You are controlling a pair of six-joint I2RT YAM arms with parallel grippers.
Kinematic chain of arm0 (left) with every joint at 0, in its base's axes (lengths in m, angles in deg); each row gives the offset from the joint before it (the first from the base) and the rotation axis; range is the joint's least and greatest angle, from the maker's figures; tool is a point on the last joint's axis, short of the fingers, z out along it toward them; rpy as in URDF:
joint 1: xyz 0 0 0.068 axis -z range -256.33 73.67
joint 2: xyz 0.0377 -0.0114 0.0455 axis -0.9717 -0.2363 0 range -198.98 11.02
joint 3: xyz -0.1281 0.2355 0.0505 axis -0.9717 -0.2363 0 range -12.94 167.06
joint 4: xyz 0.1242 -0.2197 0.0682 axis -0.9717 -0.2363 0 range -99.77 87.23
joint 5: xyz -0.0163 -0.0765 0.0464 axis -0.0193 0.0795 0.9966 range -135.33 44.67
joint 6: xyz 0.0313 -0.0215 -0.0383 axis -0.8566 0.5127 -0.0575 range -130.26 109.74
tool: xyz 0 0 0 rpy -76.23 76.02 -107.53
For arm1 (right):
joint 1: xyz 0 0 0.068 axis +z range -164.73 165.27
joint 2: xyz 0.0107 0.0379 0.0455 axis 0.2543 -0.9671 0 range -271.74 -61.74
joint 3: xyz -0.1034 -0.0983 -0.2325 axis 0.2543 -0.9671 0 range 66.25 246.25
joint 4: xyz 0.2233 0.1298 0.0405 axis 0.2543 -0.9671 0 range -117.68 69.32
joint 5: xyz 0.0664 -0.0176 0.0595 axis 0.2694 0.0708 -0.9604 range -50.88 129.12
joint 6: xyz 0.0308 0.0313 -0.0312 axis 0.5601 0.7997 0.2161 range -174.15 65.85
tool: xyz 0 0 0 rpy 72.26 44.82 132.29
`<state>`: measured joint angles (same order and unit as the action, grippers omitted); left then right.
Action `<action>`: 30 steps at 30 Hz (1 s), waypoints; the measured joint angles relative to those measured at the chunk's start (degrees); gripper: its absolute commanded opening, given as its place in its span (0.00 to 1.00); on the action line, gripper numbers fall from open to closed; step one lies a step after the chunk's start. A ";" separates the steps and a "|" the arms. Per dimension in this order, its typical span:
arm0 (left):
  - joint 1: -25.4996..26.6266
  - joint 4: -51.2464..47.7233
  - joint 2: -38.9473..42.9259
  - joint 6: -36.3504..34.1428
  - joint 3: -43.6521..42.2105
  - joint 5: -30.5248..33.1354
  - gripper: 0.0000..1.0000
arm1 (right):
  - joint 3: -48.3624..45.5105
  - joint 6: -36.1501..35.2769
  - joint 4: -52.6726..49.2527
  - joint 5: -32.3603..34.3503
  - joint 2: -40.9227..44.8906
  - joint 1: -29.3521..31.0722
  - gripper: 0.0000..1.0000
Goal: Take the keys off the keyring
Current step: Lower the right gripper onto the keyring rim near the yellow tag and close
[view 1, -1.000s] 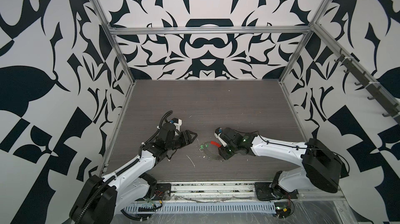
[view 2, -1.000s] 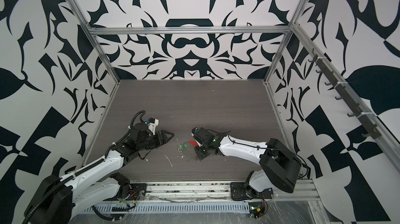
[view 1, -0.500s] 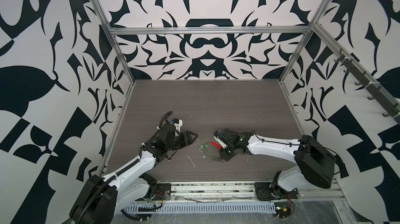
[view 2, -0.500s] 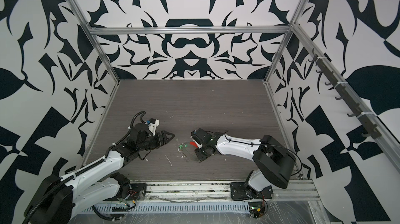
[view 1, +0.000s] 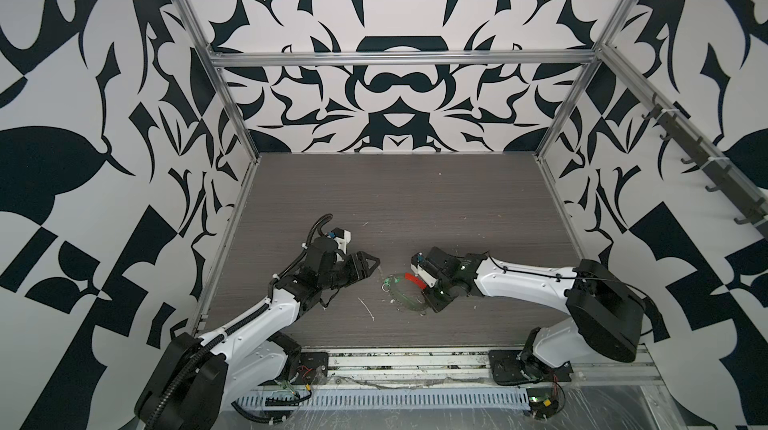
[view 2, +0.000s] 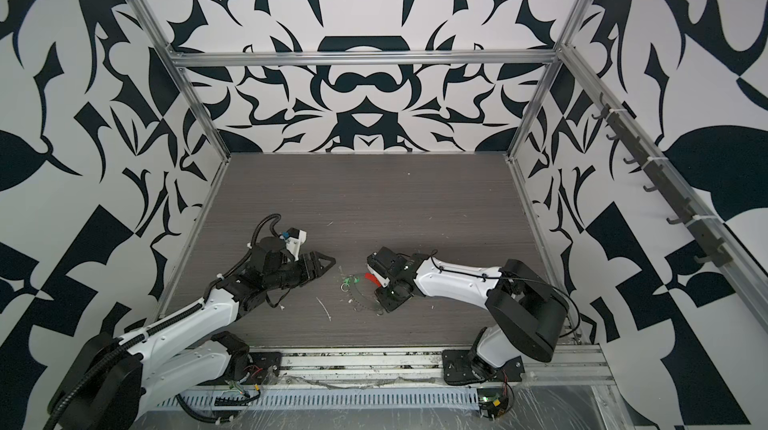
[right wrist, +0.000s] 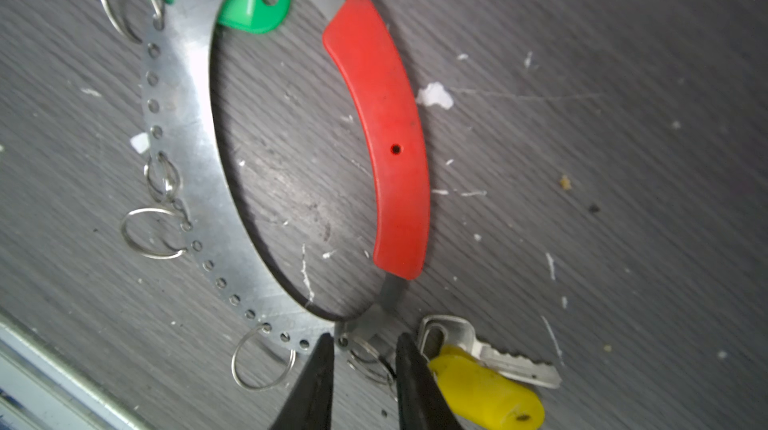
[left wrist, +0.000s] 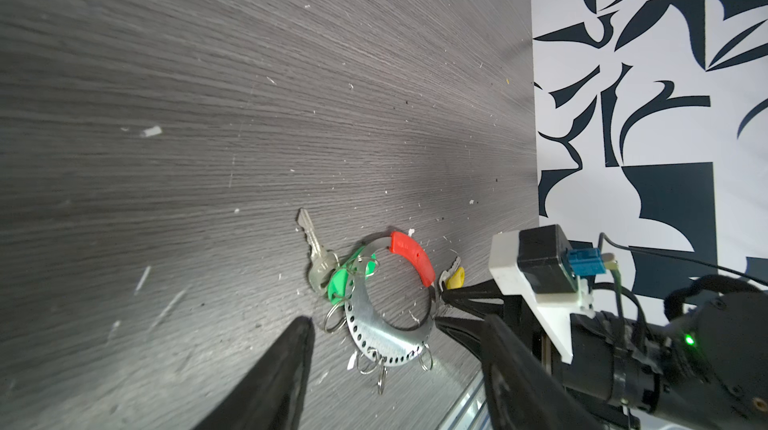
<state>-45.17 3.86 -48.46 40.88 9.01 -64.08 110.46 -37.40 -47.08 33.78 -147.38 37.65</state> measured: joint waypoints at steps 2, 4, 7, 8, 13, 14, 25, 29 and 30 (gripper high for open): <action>0.00 0.02 -0.02 0.00 0.00 -0.13 0.67 | 0.00 0.00 -0.02 -0.02 0.26 0.00 0.23; 0.00 0.04 -0.09 0.02 0.00 -0.22 0.67 | 0.00 0.04 -0.09 -0.04 0.59 0.00 0.21; 0.00 0.20 -0.39 0.02 0.00 -0.44 0.67 | 0.00 0.00 -0.09 -0.22 0.96 0.00 0.16; 0.00 0.28 -0.50 0.02 0.00 -0.50 0.67 | 0.00 -0.04 -0.13 -0.26 0.98 0.00 0.15; 0.00 0.52 -0.72 0.07 0.00 -0.66 0.67 | 0.00 0.00 -0.09 -0.96 0.98 0.00 0.08; 0.00 0.57 -0.72 0.09 0.00 -0.66 0.68 | 0.00 0.02 -0.09 -1.14 0.98 0.00 0.07; 0.00 0.83 -0.48 0.31 0.00 -0.90 0.69 | -0.22 0.28 1.42 -3.41 2.12 0.00 0.00; 0.00 0.85 -0.13 0.31 0.00 -1.29 0.69 | -0.59 0.94 2.67 -4.13 4.24 0.00 0.00; 0.00 0.85 0.00 0.31 0.00 -1.29 0.69 | -0.59 1.09 2.93 -4.33 4.26 0.00 0.00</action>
<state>-45.17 4.71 -48.46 41.18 9.01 -65.37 109.87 -36.31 -44.15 29.45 -143.12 37.65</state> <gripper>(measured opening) 0.690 0.043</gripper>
